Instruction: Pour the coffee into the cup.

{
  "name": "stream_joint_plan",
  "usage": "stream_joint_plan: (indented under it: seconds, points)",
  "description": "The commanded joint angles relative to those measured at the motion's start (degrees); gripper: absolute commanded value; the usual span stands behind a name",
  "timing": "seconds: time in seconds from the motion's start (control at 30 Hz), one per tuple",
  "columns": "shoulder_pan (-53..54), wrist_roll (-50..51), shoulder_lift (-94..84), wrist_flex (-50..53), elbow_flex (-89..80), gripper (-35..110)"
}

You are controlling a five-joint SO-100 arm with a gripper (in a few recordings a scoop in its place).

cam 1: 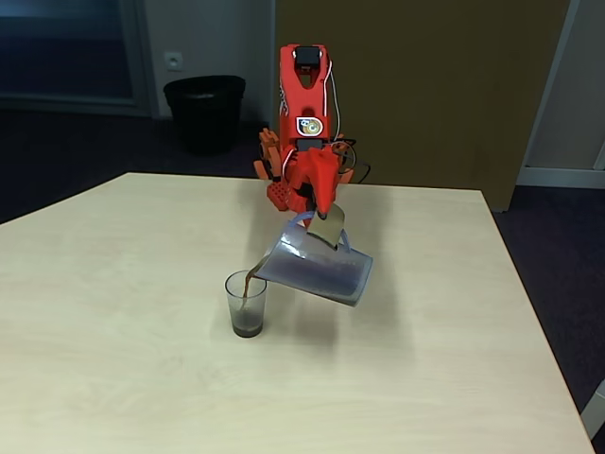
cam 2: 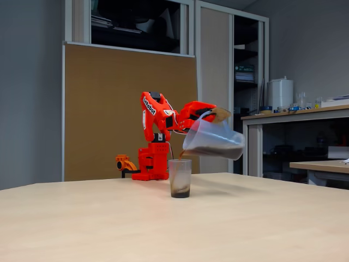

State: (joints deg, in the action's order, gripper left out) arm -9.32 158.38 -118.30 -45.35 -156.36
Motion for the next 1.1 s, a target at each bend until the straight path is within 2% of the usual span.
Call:
stream_joint_plan:
  seconds: [0.0,1.07]
  points:
    - [-0.53,1.41,-3.52,-2.81,0.18,0]
    - [-0.62,5.01,-2.37,-3.25,1.23,0]
